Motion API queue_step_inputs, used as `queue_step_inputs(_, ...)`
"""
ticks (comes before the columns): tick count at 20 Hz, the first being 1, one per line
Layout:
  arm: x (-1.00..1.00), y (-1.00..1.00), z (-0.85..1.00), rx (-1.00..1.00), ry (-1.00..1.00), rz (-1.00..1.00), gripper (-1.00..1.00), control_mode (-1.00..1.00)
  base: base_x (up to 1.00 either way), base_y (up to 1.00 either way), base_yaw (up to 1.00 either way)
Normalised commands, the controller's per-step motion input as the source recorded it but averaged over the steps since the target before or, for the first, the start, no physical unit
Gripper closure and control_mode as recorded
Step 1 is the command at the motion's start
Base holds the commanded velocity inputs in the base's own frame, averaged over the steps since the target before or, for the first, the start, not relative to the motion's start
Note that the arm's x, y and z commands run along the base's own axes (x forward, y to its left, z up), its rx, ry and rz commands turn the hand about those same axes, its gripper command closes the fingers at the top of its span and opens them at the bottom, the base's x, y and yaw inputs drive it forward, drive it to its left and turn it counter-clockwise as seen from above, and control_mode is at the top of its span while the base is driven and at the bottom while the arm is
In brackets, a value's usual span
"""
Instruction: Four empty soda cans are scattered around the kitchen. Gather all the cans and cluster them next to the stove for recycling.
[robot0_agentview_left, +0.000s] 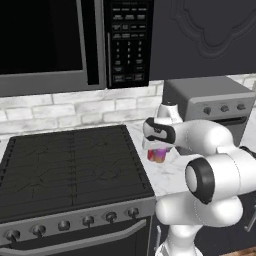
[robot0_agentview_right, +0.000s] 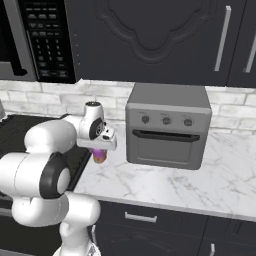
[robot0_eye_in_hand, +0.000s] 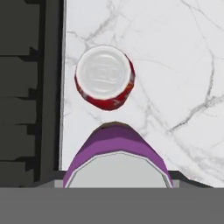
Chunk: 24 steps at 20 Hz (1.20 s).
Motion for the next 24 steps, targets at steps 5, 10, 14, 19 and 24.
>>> queue_step_inputs(5,0.05,0.00,-0.12,0.00,0.00,0.00,1.00,-1.00,0.00,0.00,0.00)
queue_step_inputs(10,0.06,0.00,-0.12,0.00,0.00,0.00,1.00,-1.00,0.00,0.00,0.00)
queue_step_inputs(14,0.07,0.00,-0.13,0.00,0.00,0.00,1.00,-1.00,0.00,0.00,0.00)
queue_step_inputs(19,0.11,0.00,-0.08,0.00,0.00,0.00,1.00,-1.00,0.00,0.00,0.00)
queue_step_inputs(24,0.10,0.00,-0.09,0.00,0.00,0.00,1.00,-1.00,0.00,0.00,0.00)
